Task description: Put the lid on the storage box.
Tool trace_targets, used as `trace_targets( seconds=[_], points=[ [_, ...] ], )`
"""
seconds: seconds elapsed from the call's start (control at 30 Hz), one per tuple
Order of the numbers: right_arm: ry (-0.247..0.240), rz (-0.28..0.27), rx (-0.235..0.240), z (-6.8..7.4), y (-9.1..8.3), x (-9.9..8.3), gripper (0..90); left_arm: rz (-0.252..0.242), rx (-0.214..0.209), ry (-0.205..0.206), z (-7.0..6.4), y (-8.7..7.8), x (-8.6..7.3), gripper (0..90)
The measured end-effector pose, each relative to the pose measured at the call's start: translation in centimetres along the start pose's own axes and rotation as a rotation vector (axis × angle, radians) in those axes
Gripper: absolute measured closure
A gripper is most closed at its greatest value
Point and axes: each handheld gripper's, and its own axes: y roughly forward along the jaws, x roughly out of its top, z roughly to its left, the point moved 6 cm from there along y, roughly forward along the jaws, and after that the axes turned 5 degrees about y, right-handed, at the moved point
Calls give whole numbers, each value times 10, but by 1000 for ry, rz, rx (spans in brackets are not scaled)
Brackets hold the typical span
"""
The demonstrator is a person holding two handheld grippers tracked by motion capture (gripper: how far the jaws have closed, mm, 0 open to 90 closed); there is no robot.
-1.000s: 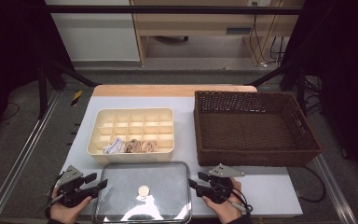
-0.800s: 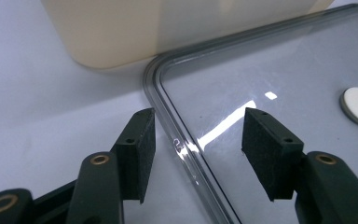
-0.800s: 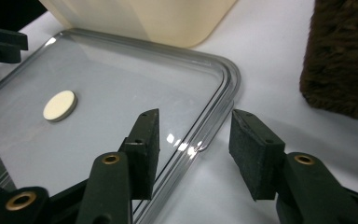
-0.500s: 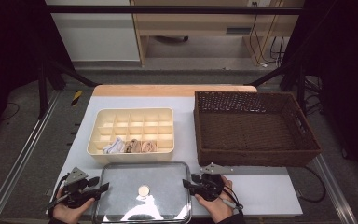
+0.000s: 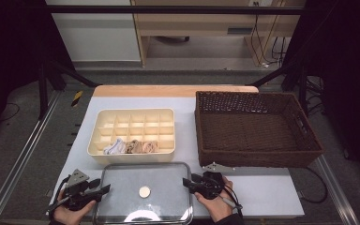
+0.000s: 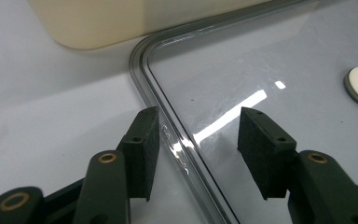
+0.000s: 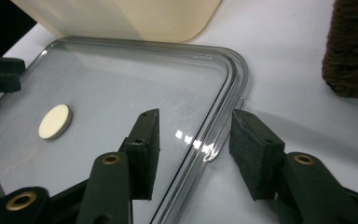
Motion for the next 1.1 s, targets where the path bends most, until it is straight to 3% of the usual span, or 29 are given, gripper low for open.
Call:
trace_targets(
  seconds=[0.17, 0.3, 0.6, 1.0, 1.1],
  points=[
    [47, -25, 23, -3, -4, 2, 618, -2, -4, -11, 1, 0, 0, 490],
    [62, -59, 55, -1, -10, 6, 627, -5, -11, -18, 1, 0, 0, 485],
    [52, -173, 129, 14, -27, 20, 628, -15, -34, -45, 4, -2, -1, 471],
    [35, -251, 114, 19, -21, 31, 563, -21, -49, -57, 5, -2, -1, 462],
    [64, -250, 145, 23, -16, 33, 595, -31, -64, -74, 6, -3, -1, 462]
  ],
)
